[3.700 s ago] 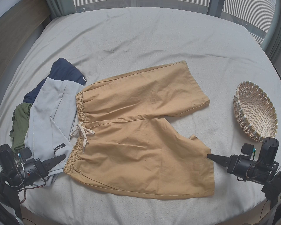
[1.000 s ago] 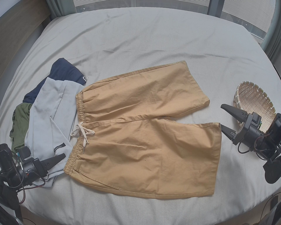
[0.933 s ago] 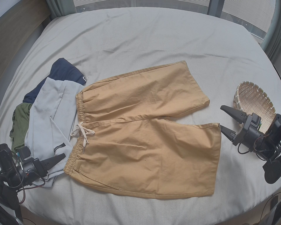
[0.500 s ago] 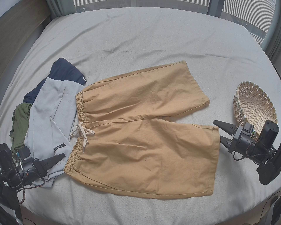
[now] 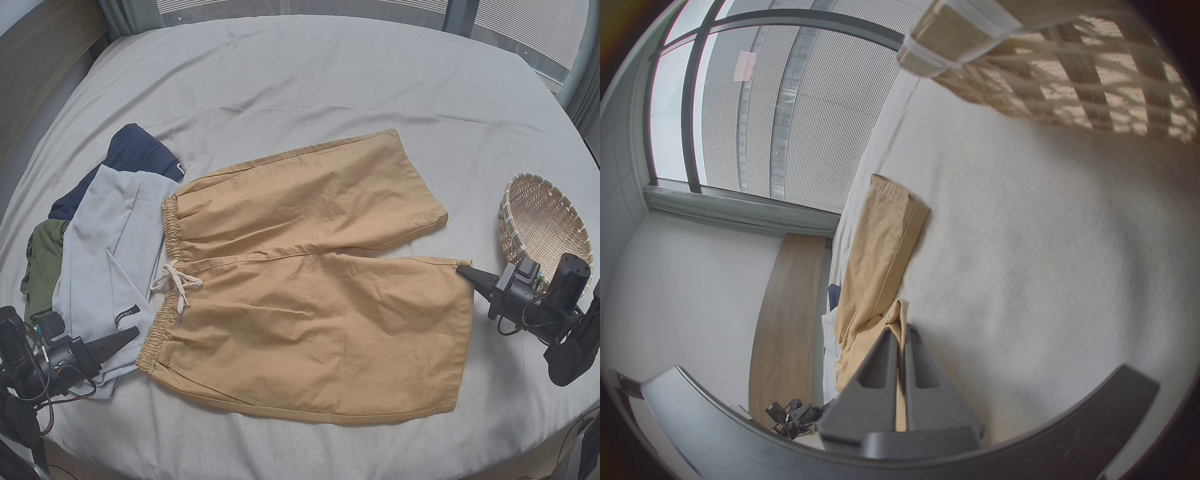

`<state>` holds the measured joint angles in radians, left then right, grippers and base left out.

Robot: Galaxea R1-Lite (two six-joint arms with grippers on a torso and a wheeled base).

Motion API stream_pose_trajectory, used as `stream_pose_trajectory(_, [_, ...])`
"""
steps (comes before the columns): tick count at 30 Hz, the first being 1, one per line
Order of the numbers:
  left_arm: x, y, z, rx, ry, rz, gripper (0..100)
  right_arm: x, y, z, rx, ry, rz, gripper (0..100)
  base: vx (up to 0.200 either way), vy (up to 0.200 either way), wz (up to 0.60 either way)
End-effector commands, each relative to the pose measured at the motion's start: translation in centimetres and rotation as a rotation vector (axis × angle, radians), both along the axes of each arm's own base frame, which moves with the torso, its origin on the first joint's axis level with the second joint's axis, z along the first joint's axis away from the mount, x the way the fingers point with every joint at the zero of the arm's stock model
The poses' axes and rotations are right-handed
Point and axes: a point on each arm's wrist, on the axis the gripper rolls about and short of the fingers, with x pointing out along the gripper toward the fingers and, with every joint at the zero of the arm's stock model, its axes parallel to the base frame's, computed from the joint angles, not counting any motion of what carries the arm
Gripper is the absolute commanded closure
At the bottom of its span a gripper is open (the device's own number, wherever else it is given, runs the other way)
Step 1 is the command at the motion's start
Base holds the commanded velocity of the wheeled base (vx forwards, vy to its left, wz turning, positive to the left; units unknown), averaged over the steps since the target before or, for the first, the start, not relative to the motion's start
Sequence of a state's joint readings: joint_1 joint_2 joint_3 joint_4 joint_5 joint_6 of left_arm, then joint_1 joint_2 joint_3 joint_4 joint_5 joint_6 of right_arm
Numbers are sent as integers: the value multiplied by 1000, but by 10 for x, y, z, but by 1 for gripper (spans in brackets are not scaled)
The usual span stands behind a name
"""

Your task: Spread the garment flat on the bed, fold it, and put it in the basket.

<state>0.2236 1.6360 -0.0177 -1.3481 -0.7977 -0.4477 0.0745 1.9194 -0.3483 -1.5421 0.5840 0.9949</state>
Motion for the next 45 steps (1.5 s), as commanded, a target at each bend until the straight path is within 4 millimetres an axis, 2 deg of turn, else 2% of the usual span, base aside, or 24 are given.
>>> stream_pose_trajectory(1, [-3, -1, -3, -4, 16, -3, 0, 8, -7, 0, -9, -17, -46, 100, 0, 0, 0])
stream_pose_trajectory(12, [-3, -4, -3, 1, 16, -19, 0, 18, -5, -1, -10, -31, -55, 100, 0, 0, 0])
stream_pose_trajectory(13, [-3, -4, -3, 1, 16, -19, 0, 18, -5, -2, -11, -30, -54, 0, 0, 0, 0])
stream_pose_trajectory(19, [-4, -11, -7, -3, 52, -54, 0, 13, -5, 2, -17, -42, -63, 0, 0, 0, 0])
stream_pose_trajectory(22, [-5, -15, -10, -7, 88, -74, 0, -1, -7, 13, -15, -65, -66, 0, 0, 0, 0])
stream_pose_trajectory(29, [-11, -25, -12, -14, 150, -127, 0, -34, -10, 25, -15, -78, -70, 0, 0, 0, 0])
stream_pose_trajectory(35, [-10, -30, -15, -12, 168, -150, 0, -56, -10, 26, -20, -70, -62, 0, 0, 0, 0])
stream_pose_trajectory(45, [-6, -29, -20, -8, 190, -136, 0, -64, -9, 21, -38, -56, -55, 0, 0, 0, 0])
